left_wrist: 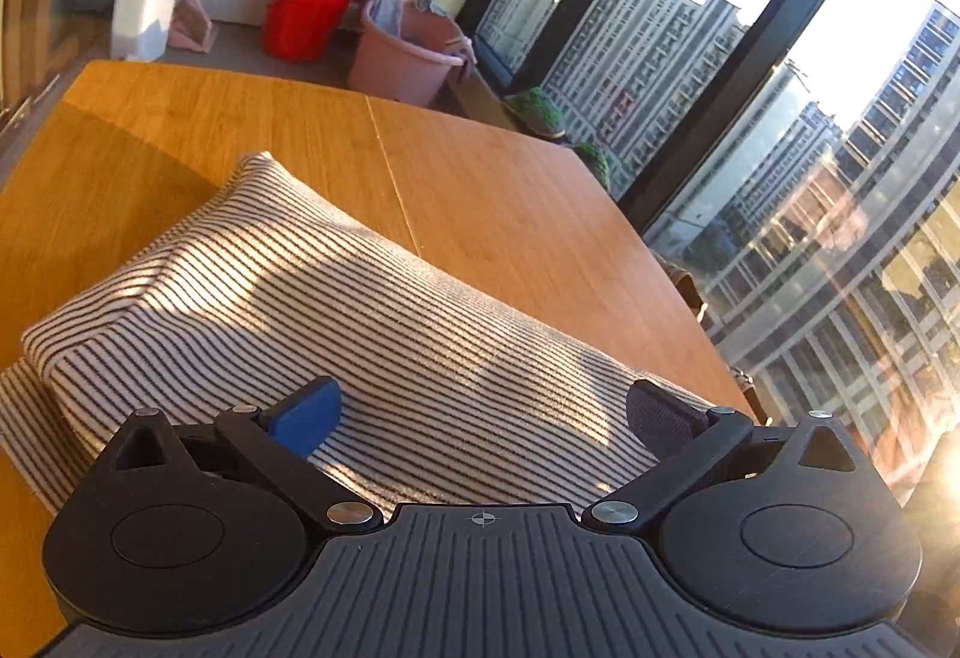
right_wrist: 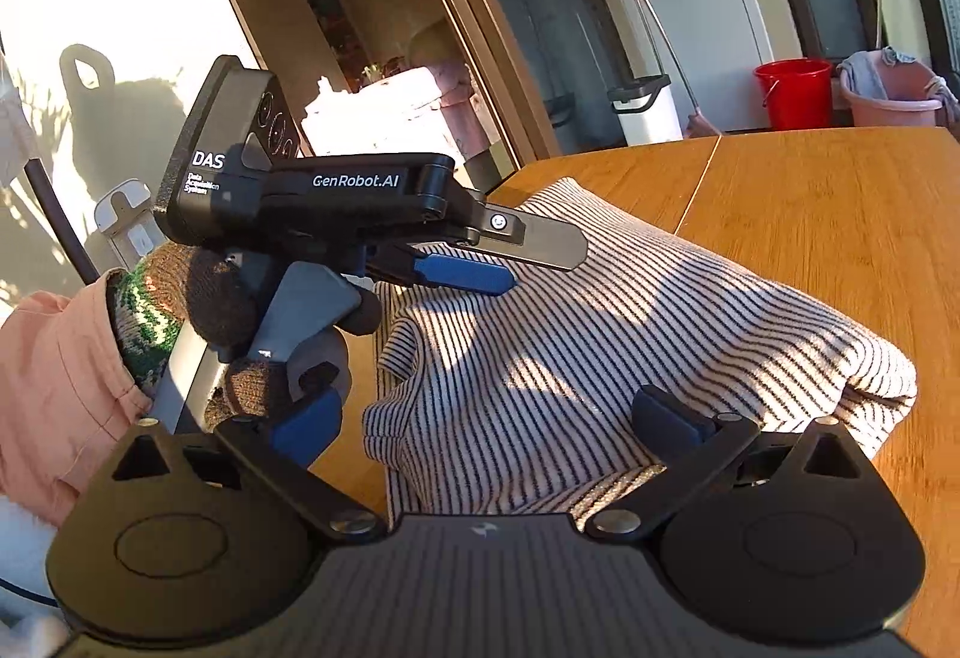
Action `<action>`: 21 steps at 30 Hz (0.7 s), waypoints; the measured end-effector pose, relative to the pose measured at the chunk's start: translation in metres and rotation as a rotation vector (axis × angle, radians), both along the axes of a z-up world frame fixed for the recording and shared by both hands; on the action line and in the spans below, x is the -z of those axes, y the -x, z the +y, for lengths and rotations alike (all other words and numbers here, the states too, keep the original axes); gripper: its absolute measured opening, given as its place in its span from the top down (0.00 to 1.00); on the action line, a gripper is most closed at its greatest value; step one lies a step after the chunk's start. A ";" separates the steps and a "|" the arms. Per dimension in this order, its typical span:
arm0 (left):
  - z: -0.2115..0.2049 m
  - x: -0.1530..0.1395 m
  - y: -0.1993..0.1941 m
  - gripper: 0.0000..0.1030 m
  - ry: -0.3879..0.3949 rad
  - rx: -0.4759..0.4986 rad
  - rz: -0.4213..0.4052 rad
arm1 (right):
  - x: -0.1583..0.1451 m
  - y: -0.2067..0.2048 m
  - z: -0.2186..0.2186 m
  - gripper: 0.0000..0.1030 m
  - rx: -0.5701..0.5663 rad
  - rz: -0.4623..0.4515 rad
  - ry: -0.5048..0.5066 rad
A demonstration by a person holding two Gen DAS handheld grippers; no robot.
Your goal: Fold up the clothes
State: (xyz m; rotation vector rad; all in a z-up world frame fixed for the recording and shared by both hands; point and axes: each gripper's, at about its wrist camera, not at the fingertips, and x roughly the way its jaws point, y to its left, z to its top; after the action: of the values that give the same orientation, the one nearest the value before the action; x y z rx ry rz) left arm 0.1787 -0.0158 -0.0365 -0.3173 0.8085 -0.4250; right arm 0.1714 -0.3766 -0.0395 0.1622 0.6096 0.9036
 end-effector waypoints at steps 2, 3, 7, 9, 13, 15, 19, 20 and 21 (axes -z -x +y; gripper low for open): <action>0.008 -0.008 0.005 0.00 -0.016 -0.038 -0.021 | -0.019 0.009 -0.017 0.00 0.015 -0.112 0.025; 0.010 -0.009 0.007 0.00 -0.007 -0.034 -0.017 | -0.028 0.012 -0.025 0.00 0.048 -0.181 0.056; 0.010 -0.002 0.008 0.00 0.062 0.031 0.054 | -0.041 -0.012 -0.038 0.40 0.127 -0.226 0.136; 0.004 0.002 0.009 0.00 0.062 0.056 0.061 | -0.036 -0.031 -0.033 0.51 0.124 -0.182 0.181; 0.000 0.006 0.013 0.00 0.049 0.071 0.060 | -0.003 -0.050 -0.018 0.51 0.106 -0.123 0.316; 0.002 0.010 0.012 0.00 0.051 0.082 0.063 | 0.013 -0.052 -0.015 0.51 0.095 -0.079 0.341; 0.002 0.012 0.004 0.00 0.091 0.083 0.078 | 0.014 -0.025 -0.022 0.50 0.054 -0.024 0.324; -0.002 0.013 0.001 0.00 0.095 0.097 0.078 | 0.013 -0.012 -0.024 0.50 0.040 -0.027 0.331; -0.008 0.015 -0.002 0.00 0.093 0.114 0.073 | 0.010 0.000 -0.024 0.50 0.026 -0.027 0.337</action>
State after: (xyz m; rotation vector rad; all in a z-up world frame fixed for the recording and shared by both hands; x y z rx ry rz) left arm 0.1808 -0.0239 -0.0511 -0.3760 0.8826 -0.5615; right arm 0.1718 -0.4004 -0.0498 -0.1445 0.7237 0.7643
